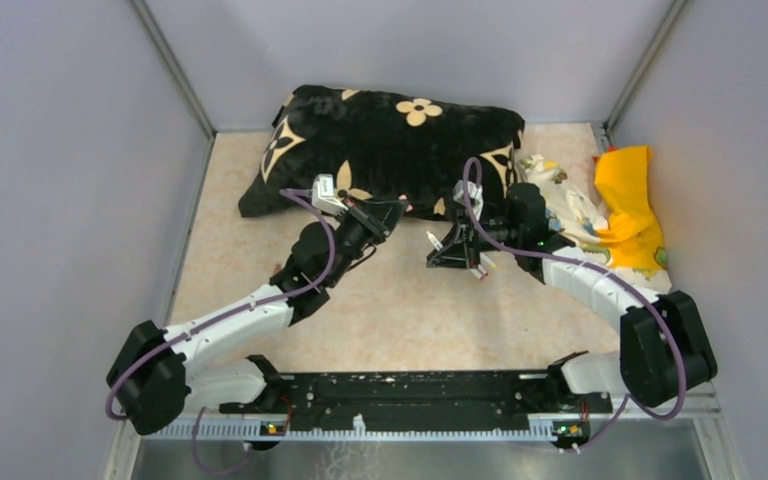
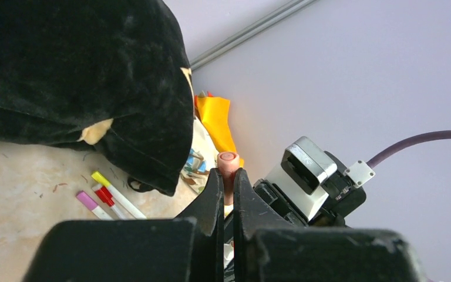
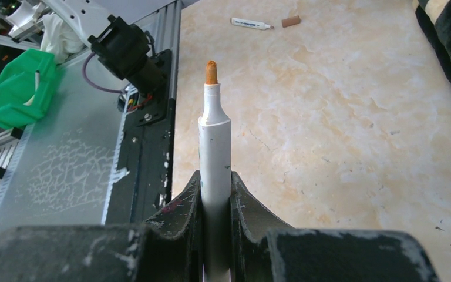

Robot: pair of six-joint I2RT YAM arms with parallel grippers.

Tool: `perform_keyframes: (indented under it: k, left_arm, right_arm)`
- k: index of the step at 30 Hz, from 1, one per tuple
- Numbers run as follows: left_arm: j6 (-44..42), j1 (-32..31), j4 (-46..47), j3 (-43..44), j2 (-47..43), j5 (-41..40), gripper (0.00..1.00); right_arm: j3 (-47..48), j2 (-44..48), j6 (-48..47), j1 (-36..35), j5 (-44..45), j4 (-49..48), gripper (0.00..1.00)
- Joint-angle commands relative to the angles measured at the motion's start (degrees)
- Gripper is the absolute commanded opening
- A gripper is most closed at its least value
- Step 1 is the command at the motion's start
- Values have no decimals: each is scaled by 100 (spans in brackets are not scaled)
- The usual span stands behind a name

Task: Insert the pens into the pen caps
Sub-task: Pick up the pen cap from the center of the board.

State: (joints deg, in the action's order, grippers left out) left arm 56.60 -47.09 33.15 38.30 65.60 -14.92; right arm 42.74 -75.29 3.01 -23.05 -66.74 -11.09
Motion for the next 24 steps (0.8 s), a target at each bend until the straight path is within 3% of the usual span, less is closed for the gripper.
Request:
perform_keyframes:
  k: [1, 8, 24]
  left_arm:
    - [403, 50, 395, -96, 191, 301, 0]
    - [601, 46, 611, -69, 567, 812, 0]
    - [714, 42, 649, -105, 743, 991, 0]
  right_arm:
    - [-39, -78, 179, -120, 371, -283, 0]
    - [-113, -53, 535, -133, 830, -541, 0]
    - [-117, -59, 735, -140, 1065, -602, 0]
